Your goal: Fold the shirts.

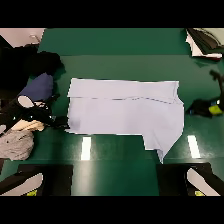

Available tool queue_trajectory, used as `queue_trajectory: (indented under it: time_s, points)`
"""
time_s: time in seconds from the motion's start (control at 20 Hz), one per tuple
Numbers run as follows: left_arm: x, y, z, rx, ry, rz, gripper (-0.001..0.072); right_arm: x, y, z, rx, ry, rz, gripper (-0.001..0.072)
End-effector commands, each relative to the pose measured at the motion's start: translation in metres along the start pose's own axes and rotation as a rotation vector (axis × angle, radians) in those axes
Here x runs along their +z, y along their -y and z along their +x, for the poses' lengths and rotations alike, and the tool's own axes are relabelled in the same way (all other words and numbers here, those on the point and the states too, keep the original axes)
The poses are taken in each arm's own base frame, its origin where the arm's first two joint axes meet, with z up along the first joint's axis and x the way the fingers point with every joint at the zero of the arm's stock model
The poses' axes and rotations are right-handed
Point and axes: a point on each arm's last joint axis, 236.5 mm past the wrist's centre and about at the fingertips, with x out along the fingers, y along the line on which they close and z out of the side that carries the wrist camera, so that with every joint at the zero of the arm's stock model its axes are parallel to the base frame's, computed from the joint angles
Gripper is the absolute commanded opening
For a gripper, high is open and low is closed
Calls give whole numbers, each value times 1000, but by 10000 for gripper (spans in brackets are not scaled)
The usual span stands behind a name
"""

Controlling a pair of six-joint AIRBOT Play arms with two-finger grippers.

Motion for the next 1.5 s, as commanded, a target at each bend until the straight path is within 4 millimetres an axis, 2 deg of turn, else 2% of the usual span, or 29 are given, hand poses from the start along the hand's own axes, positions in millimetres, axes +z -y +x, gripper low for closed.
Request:
queue_trajectory:
  time_s: [0.0,0.15,0.25,0.35,0.55,0.6,0.85,0.95,1.0,1.05,1.15,1.3,1.45]
  points:
    - [10,5,-8,-1,27,15,21,-64,42,42,-10,-115,198,317]
    - [14,6,-8,-6,42,12,21,-103,50,81,18,-183,299,316]
    - [14,6,-8,-7,42,12,21,-112,49,97,10,-180,290,316]
    - [14,7,-8,-9,43,11,21,-106,42,106,15,-146,253,315]
    - [14,7,-8,-10,43,10,21,-82,35,102,-9,-76,220,315]
    - [15,7,-8,-10,44,10,21,-79,28,103,9,-75,207,314]
    - [14,7,-8,-10,41,11,21,-76,19,120,5,-185,157,302]
    - [13,7,-8,-10,39,11,21,-72,17,121,-3,-205,128,136]
    - [13,6,-8,-9,38,12,21,-71,15,120,-3,-212,116,52]
    - [11,5,-8,-2,29,15,20,-72,15,117,-17,-224,98,19]
    - [1,-1,-13,30,-20,40,20,-81,21,101,-73,-281,42,19]
    - [-11,-2,-40,101,8,89,20,-96,36,58,-201,-307,-33,18]
    - [-48,14,-70,105,-23,143,20,-115,41,21,-259,-255,-27,18]
